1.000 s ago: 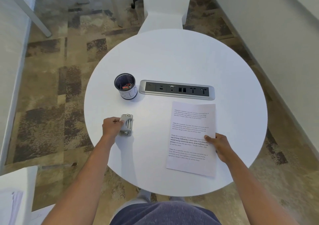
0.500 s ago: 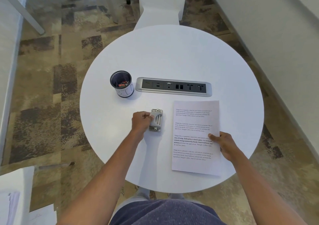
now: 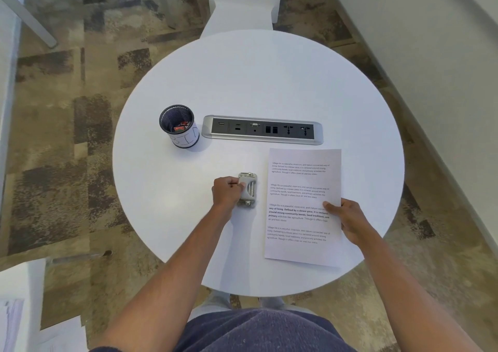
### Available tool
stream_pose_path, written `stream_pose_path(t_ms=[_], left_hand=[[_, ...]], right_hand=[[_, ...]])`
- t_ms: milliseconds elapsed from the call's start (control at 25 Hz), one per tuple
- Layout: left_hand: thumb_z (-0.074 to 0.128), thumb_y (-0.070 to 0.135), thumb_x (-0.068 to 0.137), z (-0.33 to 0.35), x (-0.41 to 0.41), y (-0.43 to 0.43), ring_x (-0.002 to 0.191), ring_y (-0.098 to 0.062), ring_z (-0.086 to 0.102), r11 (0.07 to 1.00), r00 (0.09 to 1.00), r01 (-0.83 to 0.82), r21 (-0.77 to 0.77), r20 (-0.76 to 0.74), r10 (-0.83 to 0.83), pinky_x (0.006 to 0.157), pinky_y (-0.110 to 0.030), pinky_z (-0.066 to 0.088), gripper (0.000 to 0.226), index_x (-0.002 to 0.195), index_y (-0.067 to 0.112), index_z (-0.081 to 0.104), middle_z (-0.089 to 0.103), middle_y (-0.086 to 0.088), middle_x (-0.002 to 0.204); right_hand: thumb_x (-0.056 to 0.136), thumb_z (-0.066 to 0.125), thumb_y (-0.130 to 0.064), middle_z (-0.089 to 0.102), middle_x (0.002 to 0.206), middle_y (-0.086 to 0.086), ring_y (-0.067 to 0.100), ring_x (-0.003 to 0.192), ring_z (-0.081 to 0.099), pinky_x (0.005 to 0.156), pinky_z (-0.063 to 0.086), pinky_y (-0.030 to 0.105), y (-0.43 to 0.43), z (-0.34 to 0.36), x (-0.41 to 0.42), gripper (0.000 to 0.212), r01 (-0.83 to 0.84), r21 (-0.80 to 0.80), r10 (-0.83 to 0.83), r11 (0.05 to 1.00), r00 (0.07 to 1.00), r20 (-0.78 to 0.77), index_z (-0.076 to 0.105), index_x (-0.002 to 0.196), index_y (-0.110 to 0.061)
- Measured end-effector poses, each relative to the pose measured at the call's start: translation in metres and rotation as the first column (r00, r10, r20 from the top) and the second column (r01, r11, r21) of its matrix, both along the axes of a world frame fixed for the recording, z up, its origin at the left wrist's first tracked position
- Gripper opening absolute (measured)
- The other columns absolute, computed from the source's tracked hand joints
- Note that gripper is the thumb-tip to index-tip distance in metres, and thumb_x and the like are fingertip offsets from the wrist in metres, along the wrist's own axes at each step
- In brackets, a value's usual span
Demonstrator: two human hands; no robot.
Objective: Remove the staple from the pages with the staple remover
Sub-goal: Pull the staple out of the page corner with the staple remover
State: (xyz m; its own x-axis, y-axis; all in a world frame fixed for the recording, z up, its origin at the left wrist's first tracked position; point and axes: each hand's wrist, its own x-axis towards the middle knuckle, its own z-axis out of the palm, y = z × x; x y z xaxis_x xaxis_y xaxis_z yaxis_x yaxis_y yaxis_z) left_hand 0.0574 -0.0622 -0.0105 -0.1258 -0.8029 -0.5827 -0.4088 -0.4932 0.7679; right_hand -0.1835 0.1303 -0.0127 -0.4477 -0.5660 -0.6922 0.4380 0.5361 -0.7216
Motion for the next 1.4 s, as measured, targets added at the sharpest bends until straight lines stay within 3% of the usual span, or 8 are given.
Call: stream_pose_path(t_ms=[360,560,760,840,960,1160,1400], left_hand=[[0.071,0.011,0.081,0.006,0.001,0.003,0.078,-0.018,0.06,1.0,0.999,0.004,-0.03,0.032,-0.003,0.061,-0.019,0.043,0.011,0.091,0.005,0.07,0.067,-0.006,0.083],[0.074,0.026,0.08,0.001,0.014,0.002,0.085,-0.018,0.059,0.993,0.986,0.096,-0.068,0.146,-0.085,0.073,-0.024,0.041,0.031,0.102,0.005,0.066,0.066,-0.004,0.093],[0.072,0.023,0.082,0.001,0.013,0.006,0.079,-0.017,0.06,0.983,0.978,0.16,-0.093,0.153,-0.145,0.063,-0.021,0.04,0.021,0.095,0.005,0.07,0.068,-0.004,0.085],[0.073,0.022,0.082,0.001,0.013,0.005,0.079,-0.017,0.06,0.983,0.979,0.158,-0.094,0.148,-0.144,0.066,-0.022,0.041,0.021,0.093,0.005,0.07,0.068,-0.005,0.085],[0.074,0.023,0.08,-0.001,0.015,0.003,0.081,-0.019,0.062,0.986,0.982,0.145,-0.078,0.133,-0.133,0.071,-0.025,0.043,0.023,0.093,0.005,0.07,0.069,-0.007,0.087],[0.076,0.023,0.079,-0.002,0.016,0.0,0.078,-0.022,0.061,0.988,0.984,0.142,-0.061,0.114,-0.134,0.076,-0.037,0.053,0.017,0.085,0.008,0.069,0.068,-0.007,0.082],[0.078,0.025,0.076,-0.002,0.018,-0.001,0.084,-0.026,0.066,0.992,0.988,0.124,-0.02,0.091,-0.122,0.083,-0.048,0.057,0.017,0.081,0.012,0.068,0.069,-0.009,0.084]], right_hand=[[0.087,0.067,-0.001,0.072,0.11,0.02,0.034,0.095,0.071,0.083,0.058,0.042,-0.021,-0.01,0.017,0.027,0.01,-0.008,-0.009,1.0,0.999,0.034,0.065,0.112,0.007],[0.086,0.068,-0.001,0.071,0.11,0.021,0.035,0.096,0.07,0.088,0.056,0.046,-0.028,-0.014,0.024,0.026,0.007,0.014,-0.007,1.0,1.0,0.025,0.066,0.111,0.008],[0.087,0.067,0.0,0.072,0.105,0.019,0.031,0.087,0.071,0.081,0.059,0.042,-0.033,-0.013,0.025,0.019,-0.013,0.014,0.013,1.0,1.0,-0.009,0.067,0.105,0.005],[0.087,0.067,-0.001,0.072,0.106,0.02,0.033,0.089,0.071,0.083,0.058,0.044,-0.035,-0.014,0.027,0.014,-0.028,0.016,0.028,0.999,0.999,-0.02,0.069,0.101,0.001],[0.087,0.067,-0.001,0.072,0.108,0.022,0.037,0.096,0.07,0.089,0.056,0.05,-0.038,-0.016,0.03,0.016,-0.026,0.019,0.026,0.999,0.999,-0.034,0.069,0.102,0.003],[0.087,0.067,-0.001,0.071,0.108,0.021,0.033,0.088,0.071,0.087,0.057,0.047,-0.041,-0.016,0.028,0.011,-0.024,0.035,0.027,0.999,0.998,-0.065,0.069,0.098,-0.001],[0.086,0.069,-0.005,0.074,0.104,0.02,0.038,0.097,0.071,0.089,0.055,0.054,-0.047,-0.02,0.031,0.02,-0.062,0.046,0.067,0.997,0.992,-0.109,0.07,0.104,0.004]])
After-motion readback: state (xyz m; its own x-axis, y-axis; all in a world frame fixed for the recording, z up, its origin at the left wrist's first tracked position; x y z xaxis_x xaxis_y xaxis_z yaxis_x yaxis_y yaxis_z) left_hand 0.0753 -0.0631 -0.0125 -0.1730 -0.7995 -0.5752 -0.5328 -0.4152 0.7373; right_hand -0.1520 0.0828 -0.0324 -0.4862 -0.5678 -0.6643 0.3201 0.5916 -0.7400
